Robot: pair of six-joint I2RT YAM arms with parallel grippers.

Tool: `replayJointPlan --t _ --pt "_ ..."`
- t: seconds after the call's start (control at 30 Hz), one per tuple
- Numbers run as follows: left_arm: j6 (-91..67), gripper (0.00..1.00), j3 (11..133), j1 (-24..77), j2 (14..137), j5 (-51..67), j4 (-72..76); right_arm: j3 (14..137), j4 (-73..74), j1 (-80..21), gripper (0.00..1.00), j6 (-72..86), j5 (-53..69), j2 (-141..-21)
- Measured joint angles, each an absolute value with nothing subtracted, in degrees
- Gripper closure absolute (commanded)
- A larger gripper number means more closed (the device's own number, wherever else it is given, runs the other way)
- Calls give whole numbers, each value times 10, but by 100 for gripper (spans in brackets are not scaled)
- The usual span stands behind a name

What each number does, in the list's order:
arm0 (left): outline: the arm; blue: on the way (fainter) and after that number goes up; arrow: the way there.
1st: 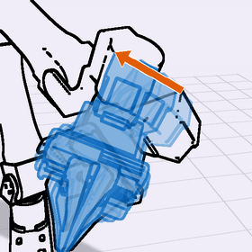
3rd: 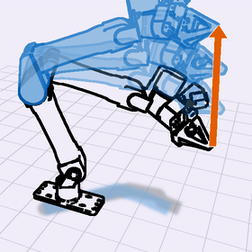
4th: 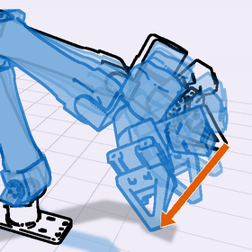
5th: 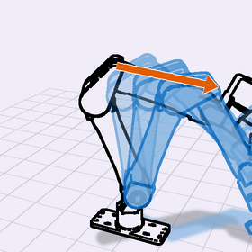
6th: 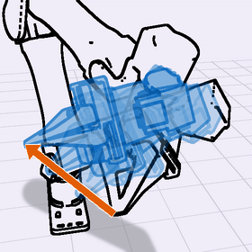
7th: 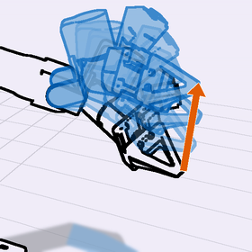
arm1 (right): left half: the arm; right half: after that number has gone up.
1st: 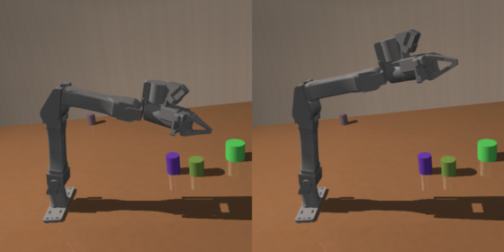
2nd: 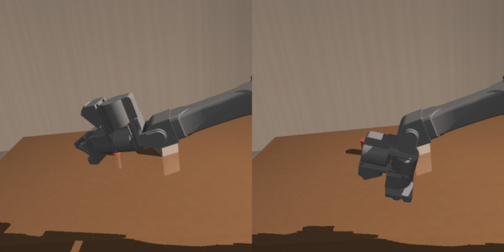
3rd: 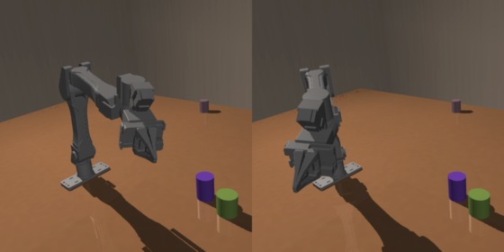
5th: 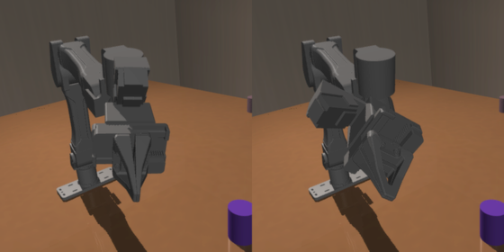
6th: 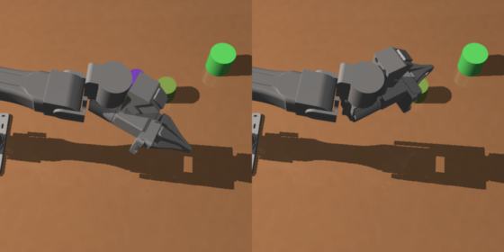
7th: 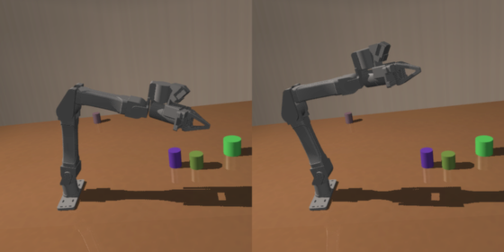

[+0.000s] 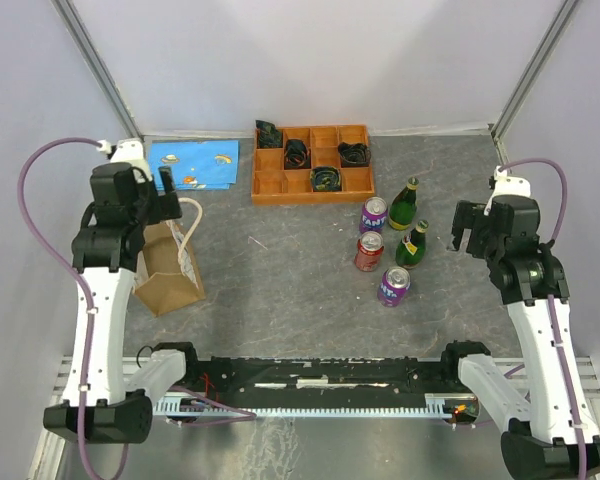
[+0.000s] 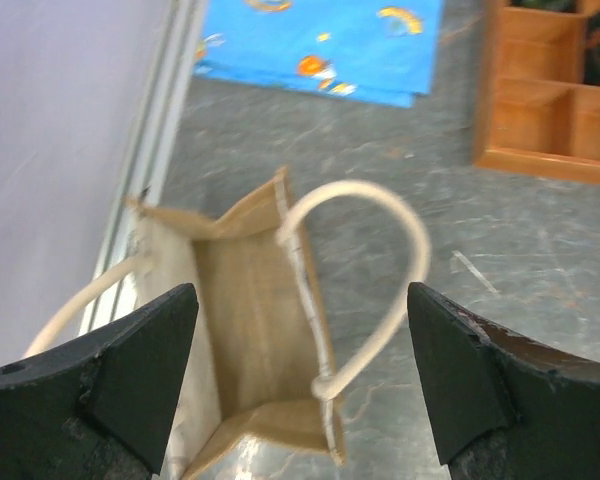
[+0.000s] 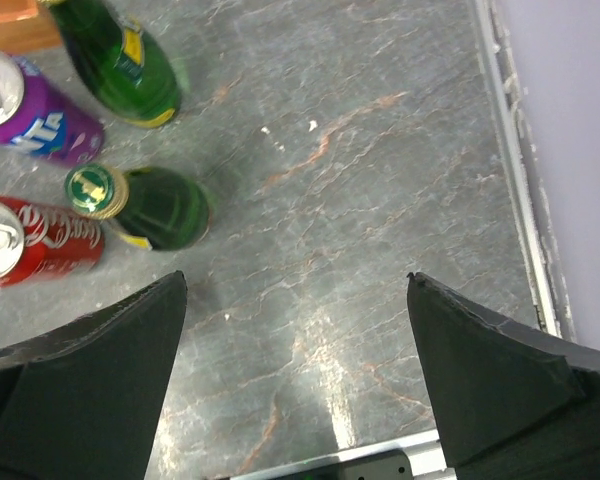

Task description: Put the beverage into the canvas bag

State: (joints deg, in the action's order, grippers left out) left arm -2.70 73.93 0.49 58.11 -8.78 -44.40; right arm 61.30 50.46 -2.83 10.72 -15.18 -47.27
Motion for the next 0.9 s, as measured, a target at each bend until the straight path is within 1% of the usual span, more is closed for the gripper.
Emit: replayJointPlan --t 0.1,0.2,0.37,0.57,0.73,0.8,0.9 --pt "-27 9 731 -39 561 -104 -474 620 526 -28 2 104 -130 -471" --pt "-27 9 716 -60 540 -113 -499 620 552 -28 2 104 -110 -467" --pt "-20 10 662 -100 520 -135 -518 620 575 -28 2 110 -80 -447" --pt "-2 11 614 -178 575 -150 -495 620 584 -28 2 120 -51 -431" --pt "16 13 595 -207 615 -157 -457 620 588 -28 2 128 -36 -431" --pt "23 15 582 -209 622 -162 -439 620 588 -28 2 130 -32 -431" --pt "30 20 558 -210 632 -163 -411 620 588 -28 2 133 -27 -431"
